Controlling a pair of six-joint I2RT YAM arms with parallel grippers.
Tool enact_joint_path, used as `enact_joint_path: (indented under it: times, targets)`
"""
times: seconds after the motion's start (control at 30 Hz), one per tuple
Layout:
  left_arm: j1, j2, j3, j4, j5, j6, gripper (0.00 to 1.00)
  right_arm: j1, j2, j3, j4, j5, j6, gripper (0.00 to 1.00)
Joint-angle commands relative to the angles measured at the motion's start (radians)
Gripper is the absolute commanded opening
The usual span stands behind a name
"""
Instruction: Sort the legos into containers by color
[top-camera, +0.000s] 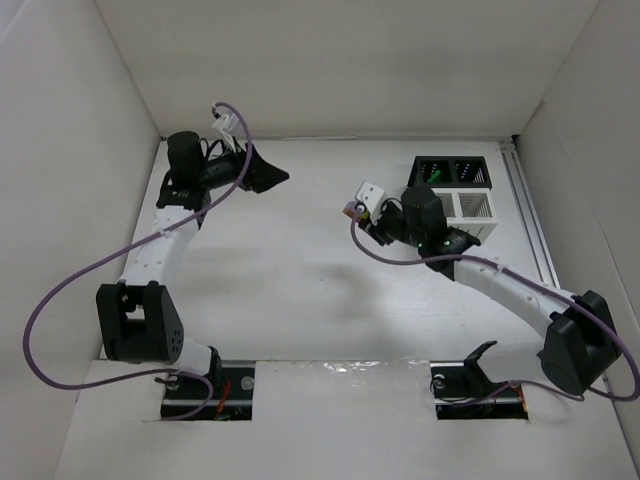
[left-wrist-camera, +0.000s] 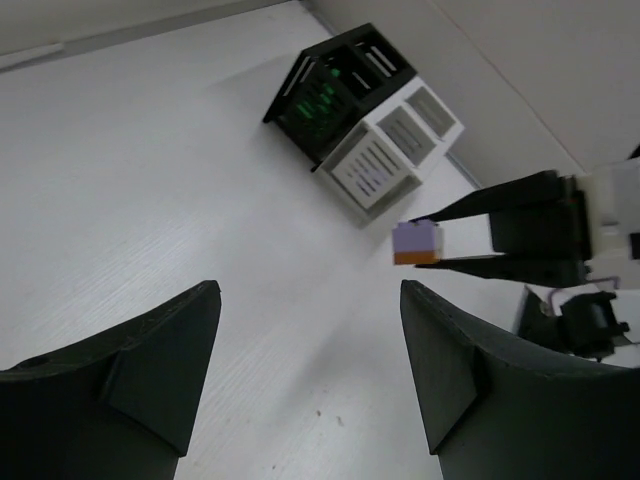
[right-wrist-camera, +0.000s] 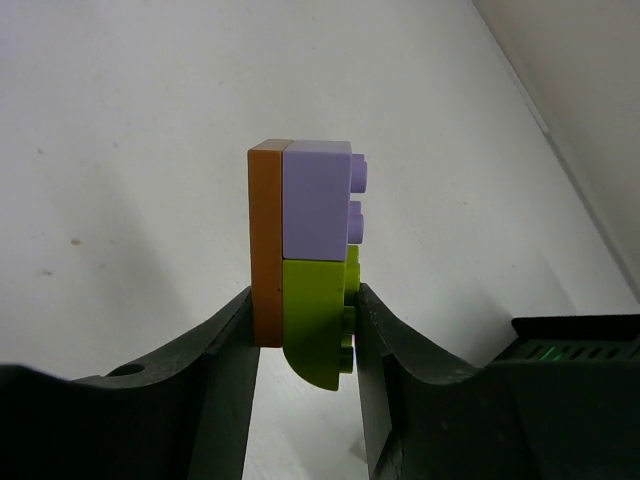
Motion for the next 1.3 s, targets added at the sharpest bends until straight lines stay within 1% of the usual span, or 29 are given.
enact_joint_path:
  times: [0.0, 0.03, 0.07, 0.1, 0.17, 0.2, 0.27, 0.3, 0.4, 0.6, 0.73, 0.9, 1.03, 1.2, 1.27]
  targets:
    - [-0.032, 0.040, 0.137, -0.064, 0.189, 0.014, 0.70, 0.021, -0.029, -0.025, 0.137, -0.037, -0.171, 0.02]
    - [-0.044, 0.051, 0.184, -0.100, 0.189, 0.040, 0.70, 0.021, -0.029, -0.025, 0.146, -0.020, -0.183, 0.02]
    - [-0.070, 0.060, 0.209, -0.202, 0.189, 0.086, 0.70, 0.037, -0.029, -0.025, 0.146, -0.008, -0.195, 0.02]
    - [-0.086, 0.060, 0.229, -0.254, 0.145, 0.196, 0.70, 0.059, -0.029, -0.025, 0.146, 0.023, -0.195, 0.02]
    - [-0.121, 0.060, 0.254, -0.345, 0.094, 0.278, 0.70, 0.082, -0.038, -0.025, 0.177, 0.055, -0.218, 0.02]
    - [-0.121, 0.072, 0.266, -0.411, 0.094, 0.301, 0.70, 0.094, -0.050, -0.025, 0.209, 0.072, -0.229, 0.02]
    - [-0.121, 0.094, 0.277, -0.466, 0.135, 0.334, 0.70, 0.129, -0.061, -0.037, 0.249, 0.123, -0.257, 0.01]
    - [-0.121, 0.105, 0.277, -0.497, 0.193, 0.335, 0.68, 0.139, -0.061, -0.048, 0.278, 0.135, -0.257, 0.01]
    - [-0.121, 0.096, 0.268, -0.471, 0.247, 0.344, 0.68, 0.157, -0.070, -0.057, 0.298, 0.144, -0.267, 0.01]
    - [-0.130, 0.086, 0.246, -0.491, 0.329, 0.434, 0.67, 0.176, -0.101, -0.109, 0.391, 0.143, -0.333, 0.00]
    - [-0.152, 0.086, 0.257, -0.511, 0.362, 0.477, 0.67, 0.176, -0.101, -0.110, 0.392, 0.124, -0.346, 0.00]
    - [-0.199, 0.086, 0.275, -0.520, 0.362, 0.477, 0.67, 0.176, -0.092, -0.091, 0.392, 0.097, -0.324, 0.00]
    - [-0.209, 0.108, 0.275, -0.500, 0.362, 0.445, 0.67, 0.176, -0.072, -0.073, 0.392, 0.060, -0.324, 0.00]
    - [-0.218, 0.146, 0.336, -0.491, 0.353, 0.436, 0.67, 0.176, -0.052, -0.062, 0.392, 0.049, -0.315, 0.00]
    - [-0.218, 0.155, 0.336, -0.491, 0.344, 0.427, 0.67, 0.176, -0.052, -0.062, 0.392, 0.049, -0.315, 0.00]
